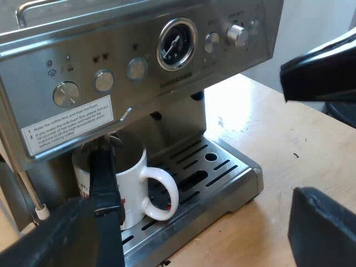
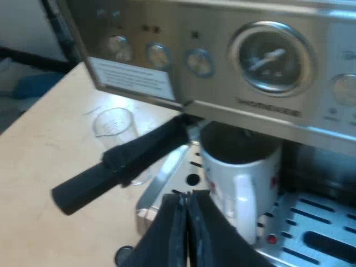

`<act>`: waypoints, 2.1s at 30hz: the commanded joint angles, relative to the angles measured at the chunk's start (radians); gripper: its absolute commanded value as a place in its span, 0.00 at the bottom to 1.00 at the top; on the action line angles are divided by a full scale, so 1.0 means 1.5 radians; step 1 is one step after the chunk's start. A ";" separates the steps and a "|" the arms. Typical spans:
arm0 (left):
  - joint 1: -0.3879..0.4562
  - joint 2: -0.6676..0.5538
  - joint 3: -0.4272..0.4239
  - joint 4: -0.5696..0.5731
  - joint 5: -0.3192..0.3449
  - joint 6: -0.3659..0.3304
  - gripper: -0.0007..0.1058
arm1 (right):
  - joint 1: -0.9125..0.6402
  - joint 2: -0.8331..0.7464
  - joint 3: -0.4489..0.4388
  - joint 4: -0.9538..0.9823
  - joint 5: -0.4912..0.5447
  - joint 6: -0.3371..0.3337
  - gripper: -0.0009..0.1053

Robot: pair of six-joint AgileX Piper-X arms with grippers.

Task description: Place mug into machine

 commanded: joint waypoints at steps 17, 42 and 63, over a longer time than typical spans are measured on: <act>-0.003 -0.003 -0.004 -0.011 0.004 -0.008 0.68 | 0.000 0.029 -0.007 -0.092 -0.014 -0.012 0.01; -0.003 -0.003 -0.004 -0.001 0.019 -0.008 0.68 | -0.002 0.134 -0.025 -0.191 0.021 -0.027 0.01; -0.003 -0.003 -0.004 0.000 0.019 -0.008 0.68 | -0.049 0.168 -0.054 -0.207 0.008 -0.045 0.01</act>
